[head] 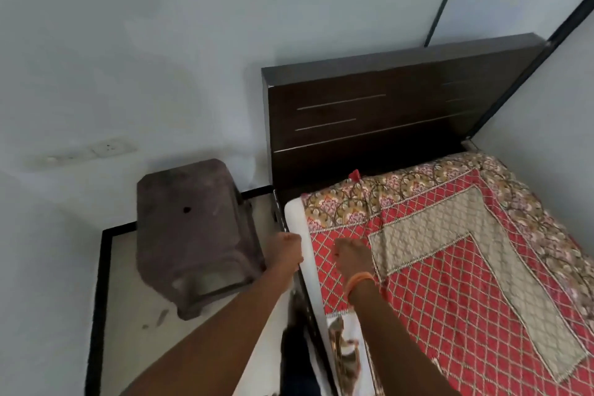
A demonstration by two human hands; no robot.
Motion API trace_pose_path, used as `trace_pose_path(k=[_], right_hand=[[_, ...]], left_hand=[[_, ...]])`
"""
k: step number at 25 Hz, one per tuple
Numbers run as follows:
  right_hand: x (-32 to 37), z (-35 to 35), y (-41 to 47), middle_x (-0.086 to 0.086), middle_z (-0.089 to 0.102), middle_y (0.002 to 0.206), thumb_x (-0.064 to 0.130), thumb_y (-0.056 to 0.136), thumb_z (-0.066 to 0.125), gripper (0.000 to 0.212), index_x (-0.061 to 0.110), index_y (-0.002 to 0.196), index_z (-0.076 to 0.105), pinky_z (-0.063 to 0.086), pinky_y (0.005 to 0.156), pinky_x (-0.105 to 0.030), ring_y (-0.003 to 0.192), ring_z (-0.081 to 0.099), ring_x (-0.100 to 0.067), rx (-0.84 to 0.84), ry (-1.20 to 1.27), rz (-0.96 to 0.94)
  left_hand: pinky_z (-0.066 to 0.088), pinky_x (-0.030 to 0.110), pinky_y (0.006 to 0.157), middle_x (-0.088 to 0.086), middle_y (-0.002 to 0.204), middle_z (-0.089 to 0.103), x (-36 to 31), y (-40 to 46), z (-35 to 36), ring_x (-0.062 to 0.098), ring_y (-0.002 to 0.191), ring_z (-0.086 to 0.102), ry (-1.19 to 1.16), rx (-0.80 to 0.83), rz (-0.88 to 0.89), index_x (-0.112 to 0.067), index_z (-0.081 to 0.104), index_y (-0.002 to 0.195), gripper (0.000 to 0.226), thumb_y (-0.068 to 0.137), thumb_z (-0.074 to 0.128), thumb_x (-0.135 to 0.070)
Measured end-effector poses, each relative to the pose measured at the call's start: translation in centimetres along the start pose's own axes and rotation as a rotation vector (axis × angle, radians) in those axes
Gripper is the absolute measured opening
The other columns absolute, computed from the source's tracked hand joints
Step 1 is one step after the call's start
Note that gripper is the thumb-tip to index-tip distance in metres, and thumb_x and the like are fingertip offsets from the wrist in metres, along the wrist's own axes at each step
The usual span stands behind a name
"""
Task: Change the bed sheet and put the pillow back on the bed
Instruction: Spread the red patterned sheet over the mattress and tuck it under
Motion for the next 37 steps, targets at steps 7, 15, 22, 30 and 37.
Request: trace_pose_path(k=[7,15,22,30,37], right_hand=[[-0.1,8.7,26.2,-0.015,0.07,0.091,0.012,0.09,0.057,0.013,0.011,0.084,0.069,0.042,0.071,-0.026,0.084,0.059,-0.024,-0.139,-0.157,0.023],[-2.0,14.7,35.1,-0.012,0.074,0.087,0.016,0.091,0.052,0.021,0.01,0.088,0.072,0.052,0.068,-0.029,0.08,0.07,-0.027,-0.295,-0.502,-0.008],[-1.0,19.2,32.8,-0.012,0.071,0.098,0.029,0.085,0.056,0.029,0.011,0.105,0.065,0.053,0.075,-0.033,0.092,0.068,-0.029,0.011,-0.653,-0.071],[-1.3,24.2,29.3,-0.015,0.068,0.099,0.013,0.09,0.056,0.016,0.009,0.103,0.064,0.054,0.079,-0.037,0.091,0.064,-0.031,0.261,-0.692,-0.249],[-2.6,21.2,31.6,-0.013,0.06,0.109,0.009,0.082,0.062,0.024,0.012,0.104,0.071,0.055,0.081,-0.041,0.092,0.062,-0.033,0.069,-1.055,-0.536]], left_hand=[[0.057,0.036,0.075,0.013,0.09,0.069,-1.3,27.4,10.8,0.031,0.085,0.069,0.297,-0.054,-0.064,-0.004,0.064,0.087,0.031,0.095,0.056,-0.033],[0.04,0.047,0.1,0.011,0.139,0.051,8.4,48.6,19.4,0.034,0.126,0.048,0.594,-0.121,-0.143,-0.021,0.053,0.134,0.095,0.072,0.027,-0.088],[0.052,0.039,0.088,0.019,0.113,0.068,3.3,42.0,9.3,0.036,0.106,0.064,0.506,-0.251,-0.056,-0.004,0.068,0.111,0.037,0.098,0.053,-0.035],[0.048,0.038,0.088,0.027,0.11,0.068,3.6,41.7,2.9,0.039,0.106,0.064,0.312,-0.303,-0.099,0.006,0.071,0.106,0.029,0.096,0.057,-0.017],[0.049,0.046,0.096,0.028,0.124,0.058,4.8,43.1,3.6,0.041,0.117,0.057,0.321,-0.293,-0.251,0.007,0.055,0.115,0.026,0.093,0.057,-0.006]])
Point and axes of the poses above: each hand's wrist, its own y-axis towards the middle knuckle, its own z-axis out of the palm, x = y × z, the point moved 3 cm from there along y, towards the middle knuckle
